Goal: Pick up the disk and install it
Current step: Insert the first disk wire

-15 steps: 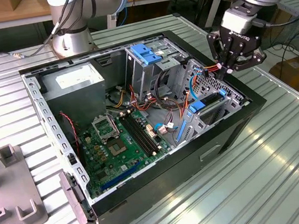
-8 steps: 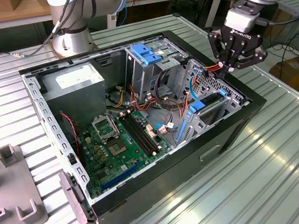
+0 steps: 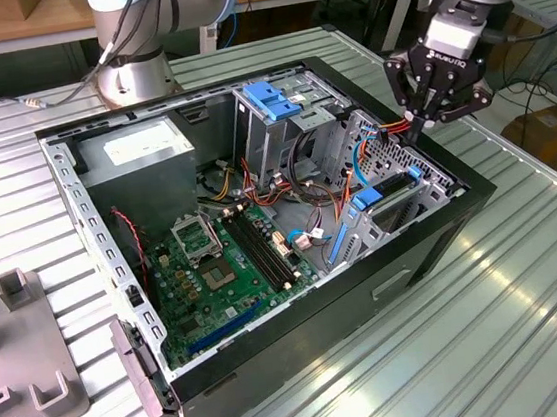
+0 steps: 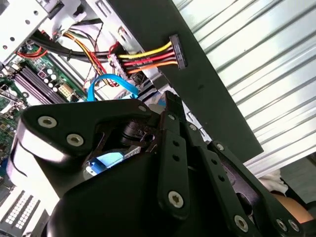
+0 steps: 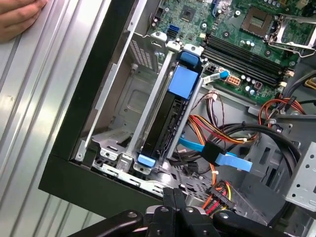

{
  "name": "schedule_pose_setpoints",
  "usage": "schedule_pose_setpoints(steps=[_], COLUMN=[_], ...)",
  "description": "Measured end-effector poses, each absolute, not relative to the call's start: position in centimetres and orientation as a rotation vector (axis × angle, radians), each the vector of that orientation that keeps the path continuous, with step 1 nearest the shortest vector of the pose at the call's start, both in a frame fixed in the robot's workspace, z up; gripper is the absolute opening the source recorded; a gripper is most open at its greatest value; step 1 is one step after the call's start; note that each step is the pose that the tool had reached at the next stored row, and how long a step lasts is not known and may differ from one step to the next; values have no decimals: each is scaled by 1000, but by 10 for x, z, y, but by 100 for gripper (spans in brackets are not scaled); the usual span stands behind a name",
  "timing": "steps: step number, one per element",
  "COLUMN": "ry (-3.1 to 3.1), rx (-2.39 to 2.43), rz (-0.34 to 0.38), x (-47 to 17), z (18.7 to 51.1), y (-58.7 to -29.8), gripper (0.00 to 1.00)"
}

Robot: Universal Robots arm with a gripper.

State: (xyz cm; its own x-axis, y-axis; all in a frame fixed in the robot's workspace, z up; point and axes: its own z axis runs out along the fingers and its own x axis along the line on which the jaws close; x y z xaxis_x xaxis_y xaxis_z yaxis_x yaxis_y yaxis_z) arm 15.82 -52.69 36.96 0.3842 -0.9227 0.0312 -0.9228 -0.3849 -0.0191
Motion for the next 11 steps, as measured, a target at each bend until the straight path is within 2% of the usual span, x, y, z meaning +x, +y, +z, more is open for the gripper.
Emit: schedule_pose_setpoints(steps=[11], ry=[-1715], rx=[2615], rz=[70], x=[167], z=[369], y=[-510], gripper=[10])
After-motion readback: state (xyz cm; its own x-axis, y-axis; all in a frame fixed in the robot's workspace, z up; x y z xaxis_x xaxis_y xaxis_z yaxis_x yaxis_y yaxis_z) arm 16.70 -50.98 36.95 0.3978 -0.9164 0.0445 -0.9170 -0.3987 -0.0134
